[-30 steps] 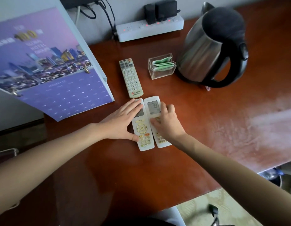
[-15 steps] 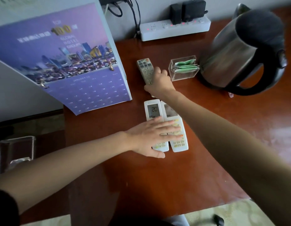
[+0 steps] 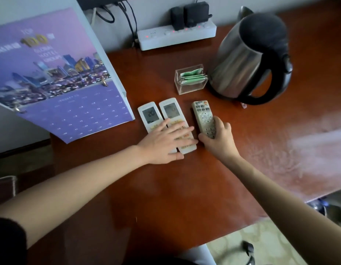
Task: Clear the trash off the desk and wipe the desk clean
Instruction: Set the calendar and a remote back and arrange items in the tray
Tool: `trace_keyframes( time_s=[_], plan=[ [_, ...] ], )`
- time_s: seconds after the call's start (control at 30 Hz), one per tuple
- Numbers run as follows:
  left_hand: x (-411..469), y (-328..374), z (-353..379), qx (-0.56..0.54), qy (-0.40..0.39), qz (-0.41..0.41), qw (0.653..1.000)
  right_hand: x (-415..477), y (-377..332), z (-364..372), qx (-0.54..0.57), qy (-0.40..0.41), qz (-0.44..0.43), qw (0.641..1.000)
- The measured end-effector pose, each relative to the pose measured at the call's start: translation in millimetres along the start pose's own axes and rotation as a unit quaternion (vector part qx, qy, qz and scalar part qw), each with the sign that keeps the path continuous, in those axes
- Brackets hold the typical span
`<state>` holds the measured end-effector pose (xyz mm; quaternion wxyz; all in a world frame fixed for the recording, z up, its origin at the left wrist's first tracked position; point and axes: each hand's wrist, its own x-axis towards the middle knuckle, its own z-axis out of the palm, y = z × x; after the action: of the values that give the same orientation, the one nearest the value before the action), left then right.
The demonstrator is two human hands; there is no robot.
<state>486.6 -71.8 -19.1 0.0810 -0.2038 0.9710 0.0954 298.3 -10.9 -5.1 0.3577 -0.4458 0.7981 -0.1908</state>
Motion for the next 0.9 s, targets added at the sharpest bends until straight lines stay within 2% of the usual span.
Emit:
trace_keyframes(
  time_s=[0.2,0.33,0.43,0.5,0.63,0.77,0.9],
  plan=[
    [-10,-10,9,-0.022,0.022,0.021,0.999,5,-17,18,-0.001,-0.013,-0.031,0.999],
    [-21,-5,8,-0.109,0.058,-0.001,0.992,5,-21,24,0.021,-0.036,-0.042,0.998],
    [-29,-4,4,-0.075,0.087,-0.058,0.992,6,-21,22,0.012,-0.048,-0.045,0.998],
    [-38,-1,4,-0.055,0.068,-0.137,0.987,6,-20,20,0.010,-0.059,-0.043,0.997],
    [-53,10,8,-0.053,-0.055,-0.227,0.971,4,-20,18,0.003,-0.063,-0.035,0.997],
    [-48,23,9,-0.085,-0.071,-0.253,0.961,1,-19,19,-0.004,-0.062,-0.033,0.998],
    [-52,25,6,-0.112,-0.062,-0.239,0.963,1,-17,16,-0.016,-0.066,-0.038,0.997]
  ],
)
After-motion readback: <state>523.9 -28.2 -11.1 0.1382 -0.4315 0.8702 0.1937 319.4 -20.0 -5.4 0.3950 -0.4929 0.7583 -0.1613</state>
